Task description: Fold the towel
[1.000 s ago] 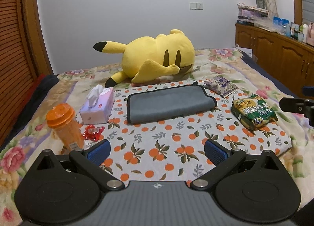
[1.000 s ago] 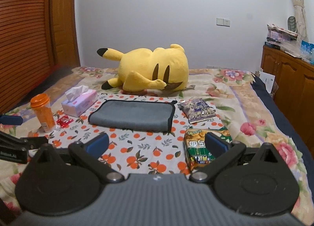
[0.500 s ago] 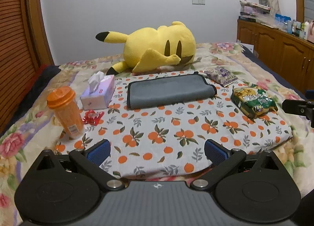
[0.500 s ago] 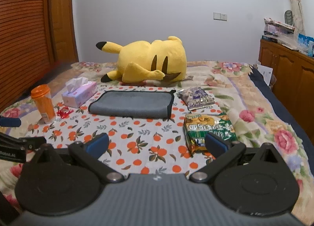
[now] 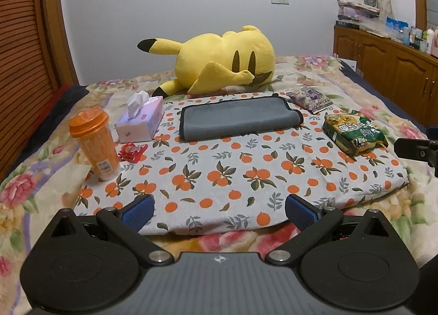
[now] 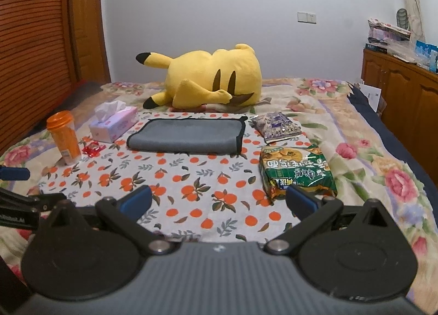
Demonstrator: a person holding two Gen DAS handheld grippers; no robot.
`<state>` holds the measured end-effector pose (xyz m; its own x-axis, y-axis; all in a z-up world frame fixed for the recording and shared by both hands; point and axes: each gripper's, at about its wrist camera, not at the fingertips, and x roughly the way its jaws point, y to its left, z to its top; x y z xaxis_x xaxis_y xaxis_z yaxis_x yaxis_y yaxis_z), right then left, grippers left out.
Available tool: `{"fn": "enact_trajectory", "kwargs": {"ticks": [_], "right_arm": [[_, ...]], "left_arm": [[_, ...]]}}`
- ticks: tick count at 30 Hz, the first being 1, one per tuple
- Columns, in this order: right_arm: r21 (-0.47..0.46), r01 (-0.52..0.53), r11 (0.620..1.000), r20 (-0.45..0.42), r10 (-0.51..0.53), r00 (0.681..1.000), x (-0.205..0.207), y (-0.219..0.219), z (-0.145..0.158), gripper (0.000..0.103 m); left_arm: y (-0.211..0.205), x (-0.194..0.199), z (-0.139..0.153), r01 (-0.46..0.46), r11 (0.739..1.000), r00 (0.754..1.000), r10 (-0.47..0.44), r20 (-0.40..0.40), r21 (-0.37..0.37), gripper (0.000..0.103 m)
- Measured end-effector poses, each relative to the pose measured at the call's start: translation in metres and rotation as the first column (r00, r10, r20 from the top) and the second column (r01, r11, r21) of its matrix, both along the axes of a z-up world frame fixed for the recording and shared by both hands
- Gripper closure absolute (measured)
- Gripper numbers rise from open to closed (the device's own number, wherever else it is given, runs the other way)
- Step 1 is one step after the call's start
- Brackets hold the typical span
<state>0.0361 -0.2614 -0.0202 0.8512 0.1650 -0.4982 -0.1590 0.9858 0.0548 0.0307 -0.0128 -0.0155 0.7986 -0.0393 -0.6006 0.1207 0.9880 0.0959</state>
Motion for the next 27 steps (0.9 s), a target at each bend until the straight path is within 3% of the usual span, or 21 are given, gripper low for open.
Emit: {"fn": "enact_trajectory", "kwargs": {"ticks": [27], "right_arm": [[-0.024, 0.016, 1.000, -0.004, -0.016, 1.000, -0.005, 0.002, -0.012, 0.000]], "left_arm": [[0.012, -0.016, -0.006, -0.063, 0.997, 0.997, 0.065, 0.045, -0.044, 0.000]]}}
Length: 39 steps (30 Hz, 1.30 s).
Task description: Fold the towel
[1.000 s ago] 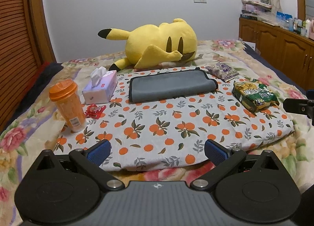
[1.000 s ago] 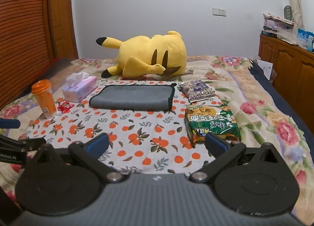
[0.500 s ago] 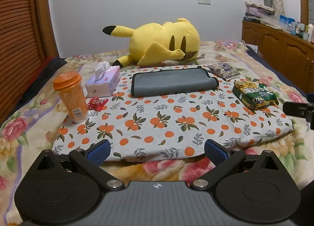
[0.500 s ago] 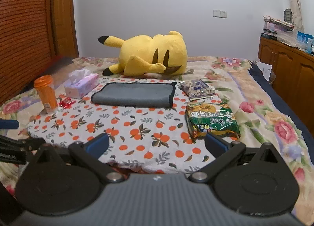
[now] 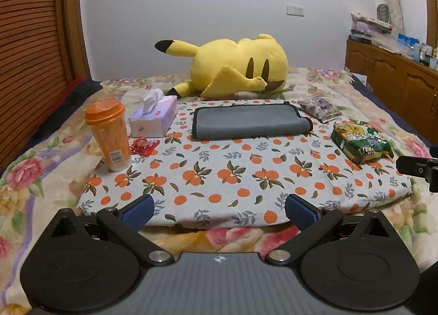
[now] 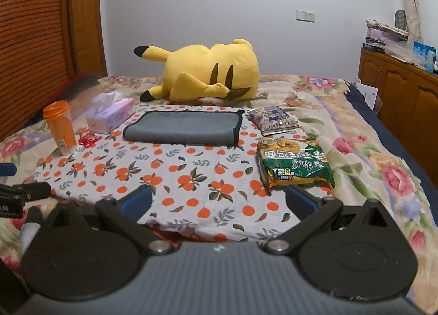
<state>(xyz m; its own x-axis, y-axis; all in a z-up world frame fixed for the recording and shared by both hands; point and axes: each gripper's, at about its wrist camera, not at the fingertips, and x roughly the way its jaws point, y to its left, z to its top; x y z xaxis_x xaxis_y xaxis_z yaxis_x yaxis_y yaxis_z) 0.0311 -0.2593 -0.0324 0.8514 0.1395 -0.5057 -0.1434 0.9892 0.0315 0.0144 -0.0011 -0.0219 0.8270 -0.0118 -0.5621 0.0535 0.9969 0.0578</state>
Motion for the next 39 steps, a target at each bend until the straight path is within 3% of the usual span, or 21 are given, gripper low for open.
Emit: {"fn": "enact_trajectory", "kwargs": {"ticks": [39], "right_arm": [[0.019, 0.012, 1.000, 0.134, -0.014, 0.991, -0.014, -0.004, 0.010, 0.000]], "left_arm": [[-0.006, -0.024, 0.016, 0.039, 0.999, 0.984, -0.040, 0.174, 0.011, 0.000]]}}
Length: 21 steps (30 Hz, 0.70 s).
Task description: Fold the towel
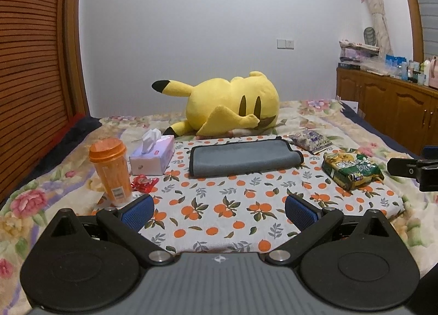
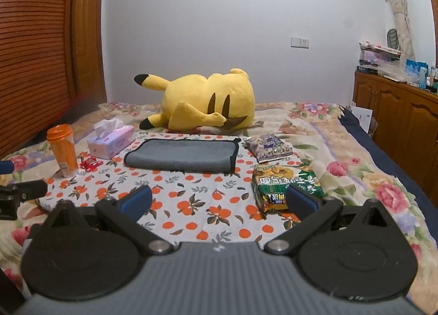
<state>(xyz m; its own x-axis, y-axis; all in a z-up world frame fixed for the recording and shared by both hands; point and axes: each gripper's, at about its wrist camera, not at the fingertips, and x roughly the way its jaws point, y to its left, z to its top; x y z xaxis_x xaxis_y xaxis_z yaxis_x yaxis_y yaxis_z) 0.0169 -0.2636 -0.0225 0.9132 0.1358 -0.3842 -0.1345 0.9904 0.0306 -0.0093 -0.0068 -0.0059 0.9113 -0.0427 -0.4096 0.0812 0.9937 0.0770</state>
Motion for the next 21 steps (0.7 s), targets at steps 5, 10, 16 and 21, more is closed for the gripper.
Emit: {"fn": "enact_trajectory", "kwargs": {"ticks": [5, 10, 16, 21], "right_arm": [[0.005, 0.008, 1.000, 0.021, -0.008, 1.000, -0.0032, -0.0012, 0.0018, 0.000], [0.009, 0.014, 1.000, 0.037, -0.014, 0.999, -0.0047, -0.0030, 0.0025, 0.000], [0.011, 0.014, 1.000, 0.039, -0.015, 0.999, -0.0047, -0.0032, 0.0027, 0.000], [0.011, 0.014, 1.000, 0.040, -0.015, 0.999, -0.0046, -0.0035, 0.0028, 0.000]], "left_arm": [[0.0015, -0.0001, 0.0011, -0.004, 1.000, 1.000, 0.004, 0.012, -0.006, 0.000], [0.0027, 0.0004, 0.0014, -0.006, 1.000, 1.000, 0.007, 0.016, -0.011, 0.000], [0.0029, 0.0011, 0.0014, -0.006, 1.000, 1.000, 0.006, 0.017, -0.011, 0.000], [0.0027, 0.0009, 0.0014, -0.006, 1.000, 1.000, 0.006, 0.016, -0.011, 0.000]]}}
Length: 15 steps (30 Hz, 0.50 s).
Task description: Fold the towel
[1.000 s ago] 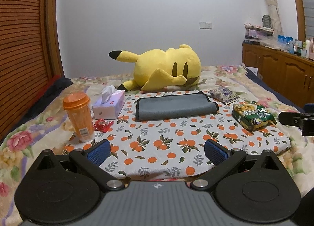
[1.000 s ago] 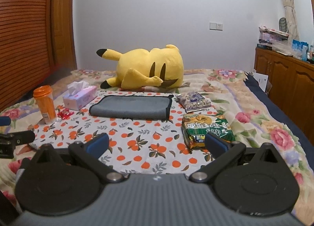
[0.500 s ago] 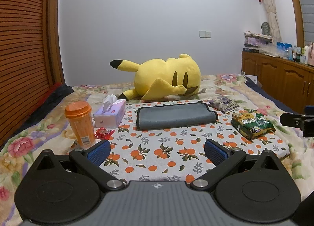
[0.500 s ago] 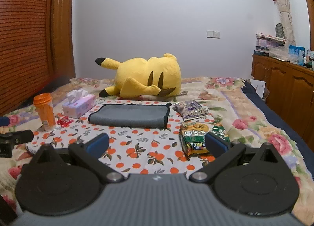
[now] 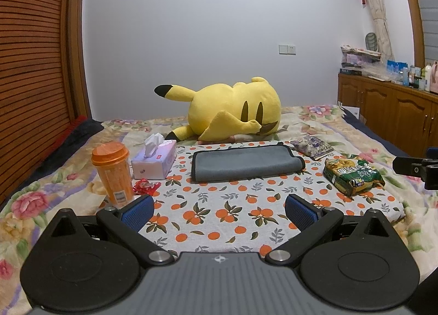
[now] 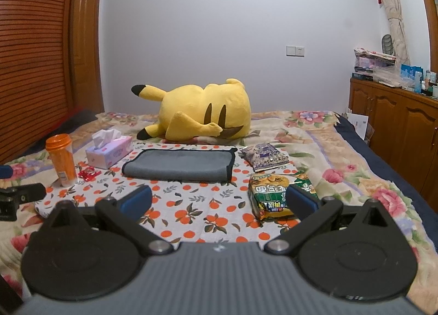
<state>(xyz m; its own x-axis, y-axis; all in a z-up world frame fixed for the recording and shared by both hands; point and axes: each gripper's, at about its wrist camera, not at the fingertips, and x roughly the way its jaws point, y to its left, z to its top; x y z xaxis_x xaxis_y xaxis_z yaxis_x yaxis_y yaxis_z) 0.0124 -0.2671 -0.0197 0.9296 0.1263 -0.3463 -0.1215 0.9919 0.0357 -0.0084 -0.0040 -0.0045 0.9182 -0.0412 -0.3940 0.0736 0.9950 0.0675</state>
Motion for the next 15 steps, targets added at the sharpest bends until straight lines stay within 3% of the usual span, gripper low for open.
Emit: {"fn": "enact_trajectory", "kwargs": {"ticks": [15], "right_arm": [[0.003, 0.002, 1.000, 0.005, -0.002, 1.000, -0.0005, -0.0002, 0.0000, 0.000]], "left_arm": [[0.0011, 0.0000, -0.0001, 0.001, 1.000, 1.000, -0.001, 0.001, 0.002, 0.000]]}}
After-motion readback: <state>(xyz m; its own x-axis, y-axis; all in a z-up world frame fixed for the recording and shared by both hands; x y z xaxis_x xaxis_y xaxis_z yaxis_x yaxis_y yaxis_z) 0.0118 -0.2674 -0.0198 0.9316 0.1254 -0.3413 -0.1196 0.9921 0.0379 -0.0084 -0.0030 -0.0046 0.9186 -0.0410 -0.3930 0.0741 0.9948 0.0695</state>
